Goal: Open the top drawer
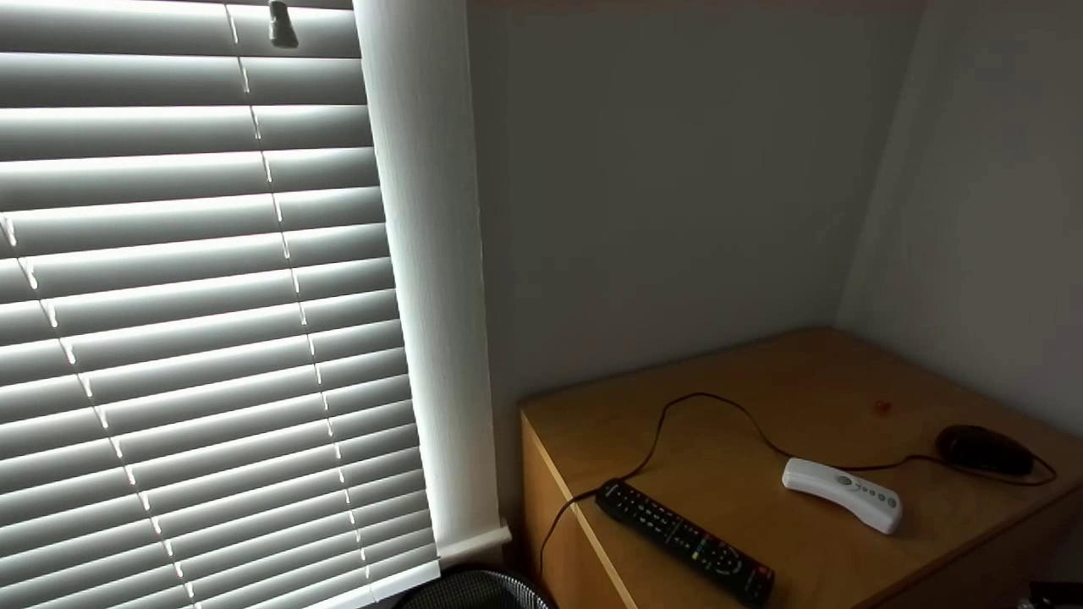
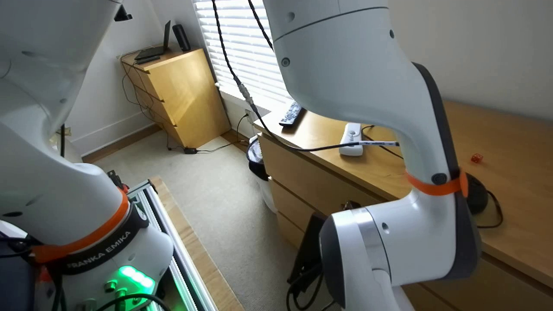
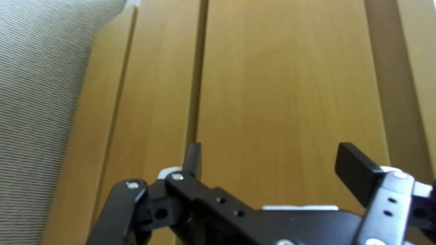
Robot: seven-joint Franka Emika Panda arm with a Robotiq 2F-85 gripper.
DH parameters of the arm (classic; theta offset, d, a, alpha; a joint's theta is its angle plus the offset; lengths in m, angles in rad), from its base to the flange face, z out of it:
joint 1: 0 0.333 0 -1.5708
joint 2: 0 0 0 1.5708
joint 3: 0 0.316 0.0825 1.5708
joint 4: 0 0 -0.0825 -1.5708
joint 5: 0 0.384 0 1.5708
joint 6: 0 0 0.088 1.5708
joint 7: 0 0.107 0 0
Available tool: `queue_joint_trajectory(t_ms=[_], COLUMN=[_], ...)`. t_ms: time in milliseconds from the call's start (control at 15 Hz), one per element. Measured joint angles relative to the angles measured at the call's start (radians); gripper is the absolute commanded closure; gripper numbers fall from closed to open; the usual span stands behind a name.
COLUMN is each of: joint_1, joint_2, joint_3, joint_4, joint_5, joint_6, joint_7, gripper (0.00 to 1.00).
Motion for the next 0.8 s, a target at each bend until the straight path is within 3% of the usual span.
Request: queue_joint_trajectory(t_ms=[267,800], joint_1=[-0.023,-0.032], joint_2=[0.015,-0.031], joint_3=[-0.019,0.024], joint_4=[-0.030,-0.023], joint_5=[-0.071,-0.051], joint_6=[0.064,0.066], joint_7=[0.005,0.005], gripper=[0.00,0.00])
